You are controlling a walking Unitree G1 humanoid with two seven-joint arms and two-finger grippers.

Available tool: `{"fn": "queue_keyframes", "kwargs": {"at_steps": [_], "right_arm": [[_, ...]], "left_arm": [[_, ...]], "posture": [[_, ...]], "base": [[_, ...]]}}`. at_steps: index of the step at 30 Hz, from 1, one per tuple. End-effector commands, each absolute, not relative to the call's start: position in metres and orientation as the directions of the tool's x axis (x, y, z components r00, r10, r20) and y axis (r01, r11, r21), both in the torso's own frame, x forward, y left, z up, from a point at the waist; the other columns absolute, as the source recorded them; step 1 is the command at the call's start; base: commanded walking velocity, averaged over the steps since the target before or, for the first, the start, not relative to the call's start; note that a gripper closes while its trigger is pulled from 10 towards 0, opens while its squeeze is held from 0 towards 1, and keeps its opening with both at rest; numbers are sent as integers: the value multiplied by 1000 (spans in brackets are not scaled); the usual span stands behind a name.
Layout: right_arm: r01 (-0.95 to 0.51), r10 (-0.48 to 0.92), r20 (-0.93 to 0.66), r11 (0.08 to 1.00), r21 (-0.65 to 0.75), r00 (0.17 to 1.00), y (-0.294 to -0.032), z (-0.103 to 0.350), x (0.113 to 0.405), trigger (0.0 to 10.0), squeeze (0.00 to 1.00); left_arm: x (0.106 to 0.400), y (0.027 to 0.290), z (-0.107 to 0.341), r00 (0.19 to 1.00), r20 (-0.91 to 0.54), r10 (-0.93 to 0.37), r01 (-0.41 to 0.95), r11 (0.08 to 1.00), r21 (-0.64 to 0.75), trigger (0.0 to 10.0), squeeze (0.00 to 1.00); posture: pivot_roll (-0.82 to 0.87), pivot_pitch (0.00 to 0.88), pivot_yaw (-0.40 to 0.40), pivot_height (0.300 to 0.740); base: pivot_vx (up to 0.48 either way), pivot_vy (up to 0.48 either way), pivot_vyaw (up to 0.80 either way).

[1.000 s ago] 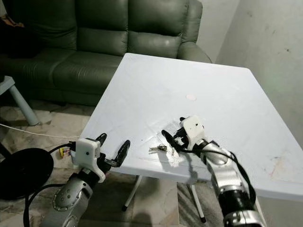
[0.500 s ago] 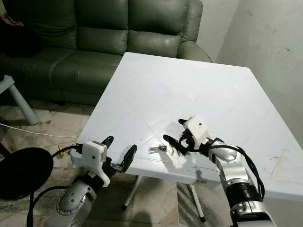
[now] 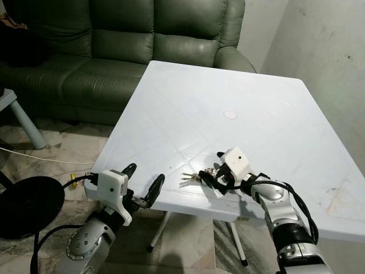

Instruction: Hang keys on a hook

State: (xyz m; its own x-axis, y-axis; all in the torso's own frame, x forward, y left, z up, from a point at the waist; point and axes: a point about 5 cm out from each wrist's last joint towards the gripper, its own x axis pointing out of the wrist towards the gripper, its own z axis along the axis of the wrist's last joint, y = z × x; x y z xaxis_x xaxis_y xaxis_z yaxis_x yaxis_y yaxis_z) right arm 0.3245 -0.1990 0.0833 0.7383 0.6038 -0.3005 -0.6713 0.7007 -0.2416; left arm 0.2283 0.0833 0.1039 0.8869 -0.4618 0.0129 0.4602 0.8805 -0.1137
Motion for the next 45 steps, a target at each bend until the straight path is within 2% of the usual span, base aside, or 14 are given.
{"fn": "queue_keyframes", "kwargs": {"at_steps": [1,31,32,34,35,36,37,38,45], "right_arm": [[-680,610,-307,689,-250,731,-202,84,325,0,0],[-684,618,-296,678,-268,728,-208,86,326,0,0],[-687,621,-296,676,-267,726,-208,86,326,1137,0],[-688,621,-297,675,-267,725,-208,86,326,1137,0],[-684,617,-298,678,-269,728,-209,86,326,2627,0],[-684,617,-298,678,-269,728,-209,86,326,2627,0],[-682,614,-299,680,-270,730,-209,86,326,3059,0],[-674,601,-307,683,-283,738,-210,86,327,9961,0],[-661,591,-301,702,-267,749,-211,87,329,10000,0]], "left_arm": [[227,81,107,879,20,-476,475,872,-113,10000,0],[229,80,109,883,31,-468,468,875,-123,10000,0],[229,80,109,883,31,-468,468,875,-123,10000,0],[229,80,109,883,31,-468,468,875,-122,10000,0],[229,80,109,883,31,-468,468,875,-124,10000,0],[229,80,109,883,31,-468,468,875,-124,10000,0],[229,79,109,883,31,-468,468,875,-125,10000,0],[229,79,109,883,31,-468,468,875,-125,10000,0],[228,79,109,883,32,-467,467,875,-127,10000,0]], "posture": [[39,37,-87,715],[41,22,-91,715],[41,22,-91,715],[42,23,-92,715],[42,23,-92,715],[42,23,-92,715],[42,23,-92,715],[42,23,-92,715],[43,30,-94,715]], "base": [[0,0,0],[0,0,0],[0,0,0],[0,0,0],[0,0,0],[0,0,0],[0,0,0],[0,0,0],[0,0,0]]}}
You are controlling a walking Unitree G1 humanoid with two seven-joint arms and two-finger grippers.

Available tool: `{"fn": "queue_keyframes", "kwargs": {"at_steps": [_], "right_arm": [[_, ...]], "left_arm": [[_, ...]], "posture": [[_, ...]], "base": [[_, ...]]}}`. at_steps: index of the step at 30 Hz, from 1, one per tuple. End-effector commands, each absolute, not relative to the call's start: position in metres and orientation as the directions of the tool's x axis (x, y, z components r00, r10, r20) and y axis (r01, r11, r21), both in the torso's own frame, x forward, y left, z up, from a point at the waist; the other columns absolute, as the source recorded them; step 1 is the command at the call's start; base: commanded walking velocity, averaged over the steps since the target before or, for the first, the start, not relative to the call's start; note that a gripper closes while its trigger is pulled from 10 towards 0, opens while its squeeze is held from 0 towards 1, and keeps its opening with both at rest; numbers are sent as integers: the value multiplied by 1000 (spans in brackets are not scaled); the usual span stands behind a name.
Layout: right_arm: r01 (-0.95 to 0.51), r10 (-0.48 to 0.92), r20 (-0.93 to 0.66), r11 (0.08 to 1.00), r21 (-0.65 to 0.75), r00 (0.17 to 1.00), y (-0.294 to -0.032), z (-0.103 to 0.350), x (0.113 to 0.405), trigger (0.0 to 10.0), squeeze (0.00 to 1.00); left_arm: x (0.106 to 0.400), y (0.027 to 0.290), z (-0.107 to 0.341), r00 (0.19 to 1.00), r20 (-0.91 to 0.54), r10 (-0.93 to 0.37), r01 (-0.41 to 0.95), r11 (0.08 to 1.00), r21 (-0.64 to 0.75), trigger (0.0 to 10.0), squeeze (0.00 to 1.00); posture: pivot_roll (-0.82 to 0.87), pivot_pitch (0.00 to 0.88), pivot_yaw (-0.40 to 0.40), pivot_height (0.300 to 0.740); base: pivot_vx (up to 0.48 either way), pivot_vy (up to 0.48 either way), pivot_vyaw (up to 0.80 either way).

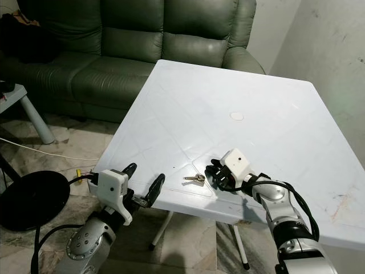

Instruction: Hang keys on a hook

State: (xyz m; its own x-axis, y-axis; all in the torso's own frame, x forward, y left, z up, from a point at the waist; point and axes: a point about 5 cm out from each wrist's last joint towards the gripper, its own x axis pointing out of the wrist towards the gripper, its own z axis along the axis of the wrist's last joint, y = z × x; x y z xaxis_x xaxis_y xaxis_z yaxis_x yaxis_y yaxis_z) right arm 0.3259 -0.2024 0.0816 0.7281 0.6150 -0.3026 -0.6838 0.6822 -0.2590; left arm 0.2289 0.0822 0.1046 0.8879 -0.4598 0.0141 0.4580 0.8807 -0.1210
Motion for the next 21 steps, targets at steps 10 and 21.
{"fn": "queue_keyframes", "kwargs": {"at_steps": [10,21], "right_arm": [[-639,587,-257,728,-248,768,-213,93,333,10000,0],[-685,619,-299,687,-242,726,-220,91,328,10000,0]], "left_arm": [[227,77,110,884,35,-466,466,874,-137,10000,0],[226,77,110,885,36,-464,464,873,-149,10000,0]], "posture": [[43,32,-94,715],[41,37,-93,715]], "base": [[0,0,0],[0,0,0]]}}
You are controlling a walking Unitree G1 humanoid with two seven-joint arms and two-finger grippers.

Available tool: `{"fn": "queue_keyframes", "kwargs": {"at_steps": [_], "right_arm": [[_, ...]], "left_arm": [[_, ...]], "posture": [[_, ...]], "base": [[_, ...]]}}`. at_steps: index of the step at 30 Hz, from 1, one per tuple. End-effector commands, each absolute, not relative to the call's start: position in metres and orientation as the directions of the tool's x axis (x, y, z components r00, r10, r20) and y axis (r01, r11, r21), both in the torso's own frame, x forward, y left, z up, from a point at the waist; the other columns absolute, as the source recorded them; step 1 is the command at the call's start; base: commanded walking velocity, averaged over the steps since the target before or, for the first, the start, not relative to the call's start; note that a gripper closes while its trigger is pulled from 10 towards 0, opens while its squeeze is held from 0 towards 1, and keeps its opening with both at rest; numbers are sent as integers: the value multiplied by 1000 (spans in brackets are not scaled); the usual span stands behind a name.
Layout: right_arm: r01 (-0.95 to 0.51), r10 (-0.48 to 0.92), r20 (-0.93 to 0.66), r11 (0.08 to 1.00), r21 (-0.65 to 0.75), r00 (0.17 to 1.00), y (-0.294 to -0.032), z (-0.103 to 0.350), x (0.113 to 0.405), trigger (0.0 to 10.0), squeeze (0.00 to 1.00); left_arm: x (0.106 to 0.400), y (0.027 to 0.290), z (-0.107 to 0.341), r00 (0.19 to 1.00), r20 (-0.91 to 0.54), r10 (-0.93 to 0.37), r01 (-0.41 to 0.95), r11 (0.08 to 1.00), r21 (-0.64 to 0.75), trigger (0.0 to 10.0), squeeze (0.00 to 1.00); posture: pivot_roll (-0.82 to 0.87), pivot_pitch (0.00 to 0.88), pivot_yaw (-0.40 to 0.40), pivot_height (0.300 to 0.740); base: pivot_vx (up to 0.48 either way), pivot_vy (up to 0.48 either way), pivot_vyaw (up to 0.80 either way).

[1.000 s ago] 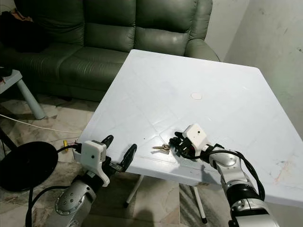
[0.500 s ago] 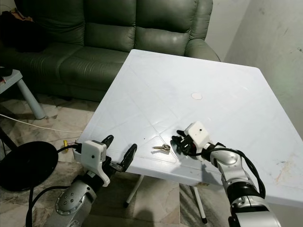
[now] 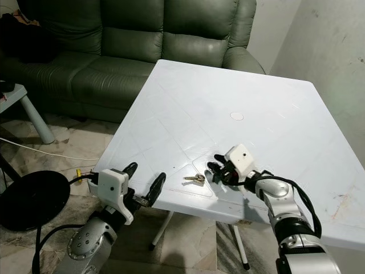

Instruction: Hang keys on a hook

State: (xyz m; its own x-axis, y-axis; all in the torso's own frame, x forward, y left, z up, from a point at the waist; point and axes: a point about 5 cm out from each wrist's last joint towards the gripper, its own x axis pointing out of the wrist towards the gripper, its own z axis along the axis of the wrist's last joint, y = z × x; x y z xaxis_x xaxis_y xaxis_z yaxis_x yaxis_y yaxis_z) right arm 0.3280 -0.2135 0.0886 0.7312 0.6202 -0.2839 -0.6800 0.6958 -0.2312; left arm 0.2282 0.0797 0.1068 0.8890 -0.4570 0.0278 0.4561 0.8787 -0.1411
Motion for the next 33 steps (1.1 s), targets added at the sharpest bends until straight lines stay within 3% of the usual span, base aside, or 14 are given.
{"fn": "queue_keyframes", "kwargs": {"at_steps": [1,5,7,12,13,15,19,25,26,27,28,30,31,33], "right_arm": [[-685,619,-299,687,-242,726,-220,91,328,10000,0],[-683,615,-302,689,-244,728,-222,92,328,9804,0],[-685,619,-299,687,-242,726,-222,92,328,6353,0],[-690,621,-306,681,-246,722,-222,92,328,5647,0],[-687,620,-301,683,-246,725,-223,92,328,3843,0],[-687,620,-300,683,-247,725,-222,92,328,3843,0],[-685,622,-291,686,-246,727,-221,92,328,0,0],[-687,626,-287,685,-243,726,-220,93,329,0,0],[-690,627,-291,683,-240,723,-220,93,329,2039,0],[-690,627,-291,683,-240,723,-220,93,329,2039,0],[-697,633,-297,678,-233,715,-220,92,328,4941,0],[-695,631,-297,679,-236,717,-220,92,329,5765,0],[-698,631,-303,677,-236,714,-220,92,329,10000,0],[-698,630,-307,675,-238,713,-220,91,329,10000,0]], "left_arm": [[226,77,110,885,36,-464,464,873,-149,10000,0],[226,76,110,884,36,-466,465,872,-152,10000,0],[226,75,110,884,37,-466,466,872,-154,10000,0],[227,76,111,884,37,-466,465,871,-155,10000,0],[227,76,111,885,38,-464,464,872,-154,10000,0],[227,76,111,885,38,-464,464,872,-154,10000,0],[227,76,111,885,38,-464,464,872,-155,10000,0],[228,75,111,885,39,-464,464,873,-154,10000,0],[228,75,111,886,39,-463,463,873,-154,10000,0],[228,75,111,886,39,-463,463,873,-154,10000,0],[228,76,111,886,40,-462,462,873,-154,10000,0],[228,75,111,886,40,-462,462,873,-155,10000,0],[228,75,111,886,41,-461,462,873,-156,10000,0],[228,75,111,886,41,-461,462,873,-157,10000,0]], "posture": [[41,37,-93,715],[40,39,-92,715],[40,39,-92,715],[41,39,-92,715],[41,39,-92,715],[43,38,-92,715],[44,36,-92,715],[45,37,-92,715],[45,37,-92,715],[45,37,-92,715],[45,37,-92,715],[46,35,-94,715],[46,35,-94,715],[46,35,-94,715]], "base": [[0,0,0],[0,0,0],[0,0,0],[0,0,0],[0,0,0],[0,0,0],[0,0,0],[0,0,0],[0,0,0],[0,0,0],[0,0,0],[0,0,0],[0,0,0],[0,0,0]]}}
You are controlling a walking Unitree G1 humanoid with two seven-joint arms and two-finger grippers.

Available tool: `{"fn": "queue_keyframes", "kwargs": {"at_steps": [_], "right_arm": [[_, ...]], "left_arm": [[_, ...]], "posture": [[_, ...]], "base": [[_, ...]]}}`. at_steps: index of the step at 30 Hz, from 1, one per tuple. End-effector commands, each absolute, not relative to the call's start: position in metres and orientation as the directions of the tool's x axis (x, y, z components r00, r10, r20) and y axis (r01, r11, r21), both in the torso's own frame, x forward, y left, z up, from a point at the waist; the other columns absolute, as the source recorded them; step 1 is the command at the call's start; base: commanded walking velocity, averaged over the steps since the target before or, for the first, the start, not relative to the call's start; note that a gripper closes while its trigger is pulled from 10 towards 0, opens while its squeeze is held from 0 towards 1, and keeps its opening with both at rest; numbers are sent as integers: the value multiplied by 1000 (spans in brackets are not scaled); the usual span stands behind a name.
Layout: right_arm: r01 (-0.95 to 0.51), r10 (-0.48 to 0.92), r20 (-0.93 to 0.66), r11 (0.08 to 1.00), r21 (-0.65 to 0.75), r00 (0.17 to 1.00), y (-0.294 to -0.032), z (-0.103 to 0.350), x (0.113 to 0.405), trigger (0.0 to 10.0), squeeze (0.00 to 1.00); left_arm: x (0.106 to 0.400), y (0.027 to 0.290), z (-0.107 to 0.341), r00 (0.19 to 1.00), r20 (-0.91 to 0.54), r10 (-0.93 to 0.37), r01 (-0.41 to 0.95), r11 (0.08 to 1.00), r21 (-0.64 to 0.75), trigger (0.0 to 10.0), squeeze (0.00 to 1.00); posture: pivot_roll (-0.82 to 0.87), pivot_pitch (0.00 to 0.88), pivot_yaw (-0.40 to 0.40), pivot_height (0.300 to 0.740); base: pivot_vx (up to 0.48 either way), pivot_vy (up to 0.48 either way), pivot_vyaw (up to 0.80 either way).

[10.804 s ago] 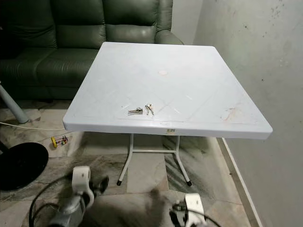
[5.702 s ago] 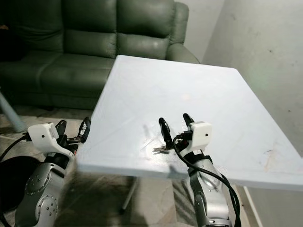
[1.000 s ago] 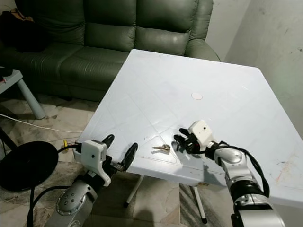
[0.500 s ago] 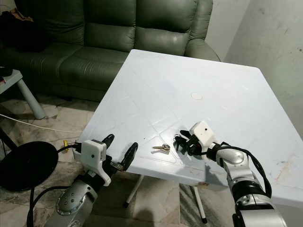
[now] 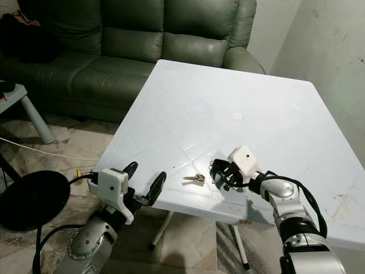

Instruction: Hang keys on a hook

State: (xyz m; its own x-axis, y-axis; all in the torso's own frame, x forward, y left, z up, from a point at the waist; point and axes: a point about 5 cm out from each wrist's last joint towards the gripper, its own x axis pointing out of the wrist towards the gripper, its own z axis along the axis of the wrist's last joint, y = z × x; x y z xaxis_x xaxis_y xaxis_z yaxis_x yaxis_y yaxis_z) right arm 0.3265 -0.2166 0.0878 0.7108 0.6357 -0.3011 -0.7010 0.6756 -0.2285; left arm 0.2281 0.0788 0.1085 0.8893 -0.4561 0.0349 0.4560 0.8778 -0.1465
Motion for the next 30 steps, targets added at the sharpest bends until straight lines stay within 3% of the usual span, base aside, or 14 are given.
{"fn": "queue_keyframes", "kwargs": {"at_steps": [1,3,4,7,8,9,20,21,22,23,24,25,30], "right_arm": [[-699,631,-307,675,-237,713,-220,91,329,10000,0],[-703,636,-311,678,-214,707,-220,90,328,10000,0],[-699,630,-311,680,-222,712,-220,91,329,10000,1000],[-693,620,-315,681,-238,718,-220,91,329,10000,1000],[-695,620,-322,677,-243,716,-220,90,329,10000,796],[-694,617,-324,677,-244,717,-220,90,329,10000,0],[-685,606,-327,686,-246,725,-218,89,330,10000,0],[-685,609,-322,687,-242,724,-218,89,330,7294,0],[-685,609,-322,688,-240,724,-218,89,330,7294,0],[-684,609,-321,690,-236,725,-218,89,330,5294,0],[-691,620,-312,685,-234,720,-218,90,330,431,0],[-690,618,-313,683,-238,721,-218,90,330,0,0],[-695,625,-311,681,-231,716,-219,90,329,0,0]], "left_arm": [[228,75,111,886,42,-461,462,873,-157,10000,0],[228,75,111,886,42,-461,462,873,-158,10000,0],[228,75,111,886,42,-461,462,873,-158,10000,0],[228,75,111,886,43,-462,463,872,-159,10000,0],[228,75,111,886,44,-462,463,872,-159,10000,0],[228,75,111,886,44,-462,463,872,-159,10000,0],[229,75,112,885,47,-463,464,871,-160,10000,0],[228,75,112,885,48,-464,465,871,-159,10000,0],[228,75,112,885,48,-464,465,871,-159,10000,0],[228,75,112,885,48,-464,465,871,-160,10000,0],[228,75,112,885,48,-463,465,871,-159,10000,0],[228,75,112,885,48,-463,464,871,-160,10000,0],[229,75,112,887,49,-460,461,872,-162,10000,0]], "posture": [[46,31,-94,715],[46,31,-94,715],[46,31,-94,715],[46,31,-94,715],[46,31,-94,715],[46,31,-94,715],[47,16,-91,715],[48,16,-91,715],[48,16,-91,715],[48,16,-91,715],[48,16,-91,715],[48,16,-91,715],[48,22,-95,715]], "base": [[0,0,0],[0,0,0],[0,0,0],[0,0,0],[0,0,0],[0,0,0],[0,0,0],[0,0,0],[0,0,0],[0,0,0],[0,0,0],[0,0,0],[0,0,0]]}}
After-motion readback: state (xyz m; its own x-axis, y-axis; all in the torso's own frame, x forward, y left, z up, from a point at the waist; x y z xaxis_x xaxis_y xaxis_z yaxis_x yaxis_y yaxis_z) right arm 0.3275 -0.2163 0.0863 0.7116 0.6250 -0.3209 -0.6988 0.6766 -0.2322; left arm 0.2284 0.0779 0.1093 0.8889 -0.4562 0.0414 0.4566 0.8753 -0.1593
